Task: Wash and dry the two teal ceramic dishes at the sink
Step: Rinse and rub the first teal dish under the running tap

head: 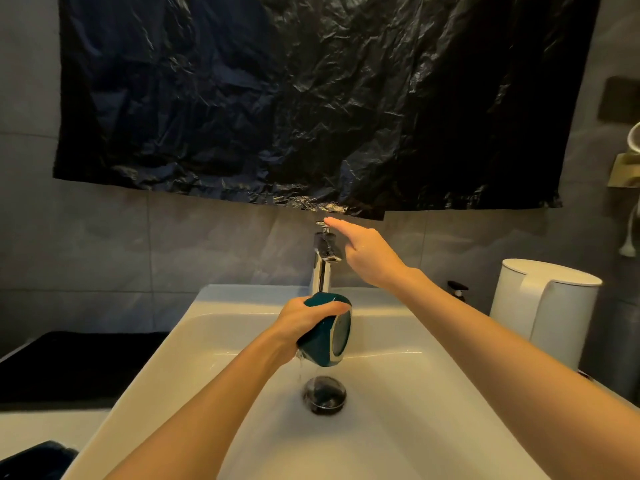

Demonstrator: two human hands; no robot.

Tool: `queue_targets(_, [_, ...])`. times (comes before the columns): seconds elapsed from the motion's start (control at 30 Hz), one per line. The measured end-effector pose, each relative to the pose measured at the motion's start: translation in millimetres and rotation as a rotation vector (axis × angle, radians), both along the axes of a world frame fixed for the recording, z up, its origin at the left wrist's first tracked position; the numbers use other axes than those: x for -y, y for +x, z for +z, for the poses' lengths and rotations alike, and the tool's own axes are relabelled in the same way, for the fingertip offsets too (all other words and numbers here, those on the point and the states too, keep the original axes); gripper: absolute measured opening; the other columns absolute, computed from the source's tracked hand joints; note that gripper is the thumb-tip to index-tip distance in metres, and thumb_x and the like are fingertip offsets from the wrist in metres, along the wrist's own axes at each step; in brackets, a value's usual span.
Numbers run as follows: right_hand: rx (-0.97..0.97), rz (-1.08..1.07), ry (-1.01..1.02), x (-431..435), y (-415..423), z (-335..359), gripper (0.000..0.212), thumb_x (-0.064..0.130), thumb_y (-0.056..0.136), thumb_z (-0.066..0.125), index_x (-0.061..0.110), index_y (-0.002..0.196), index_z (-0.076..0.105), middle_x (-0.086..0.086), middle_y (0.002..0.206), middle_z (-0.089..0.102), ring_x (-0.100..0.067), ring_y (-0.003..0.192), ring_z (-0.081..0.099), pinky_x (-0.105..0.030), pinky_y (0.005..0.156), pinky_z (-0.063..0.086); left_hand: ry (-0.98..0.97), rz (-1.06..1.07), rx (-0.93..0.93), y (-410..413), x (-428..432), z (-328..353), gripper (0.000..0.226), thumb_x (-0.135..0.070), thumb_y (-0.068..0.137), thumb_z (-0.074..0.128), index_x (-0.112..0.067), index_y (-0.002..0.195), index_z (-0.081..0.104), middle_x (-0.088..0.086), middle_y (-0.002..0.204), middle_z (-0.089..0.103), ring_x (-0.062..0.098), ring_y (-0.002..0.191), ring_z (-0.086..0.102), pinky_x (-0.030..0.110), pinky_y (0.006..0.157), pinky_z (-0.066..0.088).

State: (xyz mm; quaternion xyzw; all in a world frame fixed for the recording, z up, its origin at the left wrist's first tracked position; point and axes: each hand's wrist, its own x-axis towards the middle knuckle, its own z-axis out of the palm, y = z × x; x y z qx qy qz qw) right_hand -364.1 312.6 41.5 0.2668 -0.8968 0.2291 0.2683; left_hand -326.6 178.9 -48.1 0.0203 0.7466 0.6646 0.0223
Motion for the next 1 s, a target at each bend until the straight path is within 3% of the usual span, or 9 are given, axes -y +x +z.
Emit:
queue_targets(0.13, [0.216, 0.077, -0.113, 0, 9, -1, 0.058, 0.004, 0.098, 0.032, 0.032, 0.148, 0.027, 0.006, 0.155, 0.025, -0.018, 0.143, 0.022, -0.031, 0.113, 0.023, -0.088, -0.002, -0.058, 4, 2, 3, 0.042, -0.039, 0.076, 0.073, -0.018, 0.104, 0.051, 0.002, 0.094, 0.061, 0.015, 0.083, 0.058, 0.023, 0.064, 0.049])
queue_targets(0.3, [0.297, -0.048, -0.601, -16, 31, -31, 0.034, 0.014, 0.1, 0.037, 0.021, 0.128, 0.054, -0.003, 0.133, 0.056, -0.019, 0.112, 0.056, -0.034, 0.093, 0.048, -0.279, -0.068, -0.185, 13, -1, 6, 0.035, -0.032, 0.073, 0.078, -0.021, 0.095, 0.052, -0.003, 0.086, 0.062, 0.01, 0.078, 0.059, 0.018, 0.062, 0.048])
queue_targets(0.43, [0.981, -0.101, -0.78, -33, 43, -64, 0.035, 0.038, 0.098, 0.045, 0.016, 0.126, 0.049, -0.01, 0.127, 0.053, -0.03, 0.099, 0.06, -0.039, 0.071, 0.056, -0.448, -0.146, -0.382, 21, -7, -1, 0.04, -0.028, 0.065, 0.082, -0.015, 0.096, 0.06, 0.002, 0.085, 0.067, 0.014, 0.078, 0.064, 0.026, 0.067, 0.055])
queue_targets(0.5, [1.274, 0.002, -0.881, -40, 45, -76, 0.048, 0.051, 0.092, 0.05, 0.014, 0.123, 0.05, -0.013, 0.127, 0.051, -0.034, 0.101, 0.061, -0.046, 0.077, 0.056, -0.534, -0.189, -0.498, 23, -12, -5, 0.039, -0.03, 0.062, 0.083, -0.018, 0.092, 0.062, -0.001, 0.081, 0.066, 0.015, 0.075, 0.064, 0.029, 0.067, 0.055])
queue_targets(0.57, [1.399, 0.099, -0.959, -42, 47, -82, 0.058, 0.059, 0.086, 0.054, 0.013, 0.121, 0.053, -0.013, 0.124, 0.056, -0.034, 0.105, 0.061, -0.046, 0.082, 0.055, -0.624, -0.227, -0.584, 25, -15, -7, 0.039, -0.035, 0.06, 0.083, -0.021, 0.089, 0.061, -0.005, 0.08, 0.064, 0.014, 0.073, 0.062, 0.029, 0.064, 0.054])
queue_targets(0.67, [1.368, 0.102, -0.993, -40, 51, -86, 0.055, 0.052, 0.082, 0.063, 0.015, 0.123, 0.055, -0.01, 0.119, 0.063, -0.028, 0.105, 0.062, -0.04, 0.082, 0.056, -0.809, -0.232, -0.77, 21, -16, -13, 0.037, -0.042, 0.064, 0.08, -0.022, 0.087, 0.058, -0.009, 0.086, 0.058, 0.014, 0.078, 0.056, 0.021, 0.062, 0.048])
queue_targets(0.73, [1.264, 0.043, -0.997, -38, 52, -89, 0.041, 0.037, 0.085, 0.061, 0.015, 0.119, 0.052, -0.013, 0.115, 0.061, -0.028, 0.103, 0.061, -0.04, 0.076, 0.057, -0.892, -0.223, -0.786, 21, -15, -15, 0.036, -0.046, 0.07, 0.076, -0.027, 0.096, 0.058, -0.012, 0.097, 0.053, 0.014, 0.096, 0.045, 0.017, 0.075, 0.042])
queue_targets(0.83, [1.054, -0.043, -1.012, -34, 50, -90, 0.029, 0.028, 0.092, 0.05, 0.016, 0.118, 0.049, -0.013, 0.108, 0.058, -0.028, 0.096, 0.058, -0.043, 0.066, 0.058, -0.948, -0.182, -0.77, 18, -11, -13, 0.031, -0.05, 0.077, 0.068, -0.03, 0.101, 0.066, -0.013, 0.105, 0.059, 0.008, 0.104, 0.036, 0.029, 0.094, 0.027])
queue_targets(1.0, [0.543, -0.213, -0.754, -42, 52, -92, 0.031, 0.032, 0.092, 0.052, 0.029, 0.122, 0.044, -0.003, 0.112, 0.054, -0.024, 0.096, 0.056, -0.037, 0.061, 0.059, -0.551, 0.029, -0.654, 11, -7, -5, 0.019, -0.05, 0.08, 0.065, -0.031, 0.079, 0.069, -0.012, 0.101, 0.057, 0.008, 0.107, 0.044, 0.029, 0.089, 0.037])
